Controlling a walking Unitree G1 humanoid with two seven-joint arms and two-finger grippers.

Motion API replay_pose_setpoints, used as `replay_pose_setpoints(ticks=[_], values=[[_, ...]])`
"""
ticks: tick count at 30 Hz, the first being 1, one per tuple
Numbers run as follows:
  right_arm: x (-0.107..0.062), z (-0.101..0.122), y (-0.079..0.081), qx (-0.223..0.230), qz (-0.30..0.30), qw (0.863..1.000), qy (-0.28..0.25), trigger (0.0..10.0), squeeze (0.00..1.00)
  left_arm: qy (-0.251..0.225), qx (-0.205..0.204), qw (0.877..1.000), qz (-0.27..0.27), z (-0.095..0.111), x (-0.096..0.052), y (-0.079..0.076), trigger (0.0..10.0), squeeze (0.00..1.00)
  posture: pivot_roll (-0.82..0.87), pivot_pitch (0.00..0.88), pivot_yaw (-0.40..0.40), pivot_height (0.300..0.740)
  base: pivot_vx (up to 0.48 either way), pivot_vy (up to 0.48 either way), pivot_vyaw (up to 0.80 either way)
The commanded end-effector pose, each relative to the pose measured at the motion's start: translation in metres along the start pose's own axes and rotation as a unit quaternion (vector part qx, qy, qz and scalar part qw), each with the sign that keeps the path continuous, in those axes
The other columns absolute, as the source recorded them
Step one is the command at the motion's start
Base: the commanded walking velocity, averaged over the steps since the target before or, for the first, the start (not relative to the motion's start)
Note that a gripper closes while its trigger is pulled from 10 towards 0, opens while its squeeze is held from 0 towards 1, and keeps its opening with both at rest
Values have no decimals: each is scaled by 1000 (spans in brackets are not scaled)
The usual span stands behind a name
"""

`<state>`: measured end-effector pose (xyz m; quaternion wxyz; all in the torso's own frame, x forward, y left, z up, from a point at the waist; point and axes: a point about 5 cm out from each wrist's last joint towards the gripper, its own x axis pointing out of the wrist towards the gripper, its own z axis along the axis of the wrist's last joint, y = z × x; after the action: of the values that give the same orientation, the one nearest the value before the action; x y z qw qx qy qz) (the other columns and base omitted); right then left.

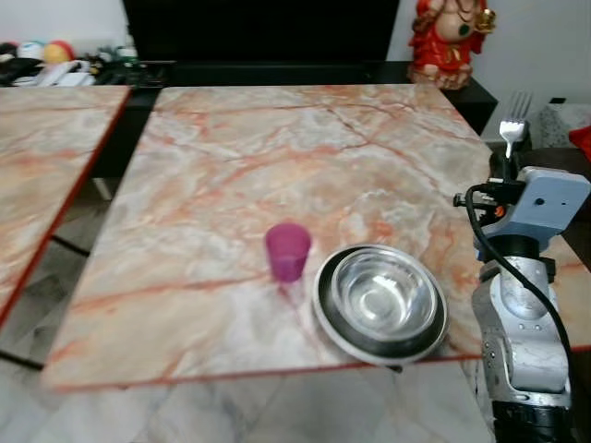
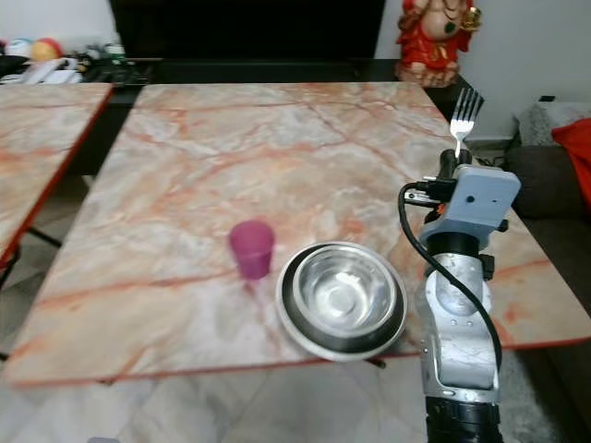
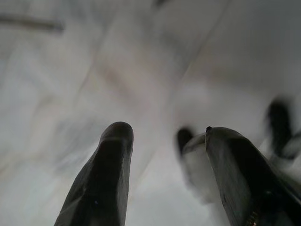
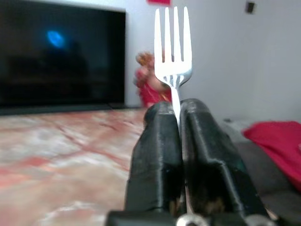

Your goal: Setting the table

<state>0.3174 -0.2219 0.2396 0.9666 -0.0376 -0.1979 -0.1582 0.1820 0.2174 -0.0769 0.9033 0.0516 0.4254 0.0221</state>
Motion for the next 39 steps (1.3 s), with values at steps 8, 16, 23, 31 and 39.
replay_pose_setpoints(ticks=[8, 16, 23, 31, 39], values=[[1, 14, -4, -23, 3, 1000, -19, 10000, 0, 37, 6, 999, 13, -24, -7, 12, 10000, 0, -39, 155, -25, 740, 0, 0, 0], [-7, 9, -48, -110, -2, 991, 78, 10000, 0, 40, 7, 999, 10, -25, -8, 11, 10000, 0, -69, 167, -28, 740, 0, 0, 0], [-32, -7, -56, -82, 83, 964, 238, 10000, 0, 41, 11, 999, 3, -24, -7, 8, 10000, 0, -88, 161, -30, 740, 0, 0, 0], [-61, -49, -43, -44, 179, 924, 335, 10000, 0, 41, 16, 999, -3, -22, -6, 5, 10000, 0, -82, 136, -33, 740, 0, 0, 0], [-65, -63, -59, -29, 178, 915, 360, 10000, 0, 42, 18, 999, 2, -24, -7, 11, 10000, 0, -75, 124, -27, 740, 0, 0, 0]])
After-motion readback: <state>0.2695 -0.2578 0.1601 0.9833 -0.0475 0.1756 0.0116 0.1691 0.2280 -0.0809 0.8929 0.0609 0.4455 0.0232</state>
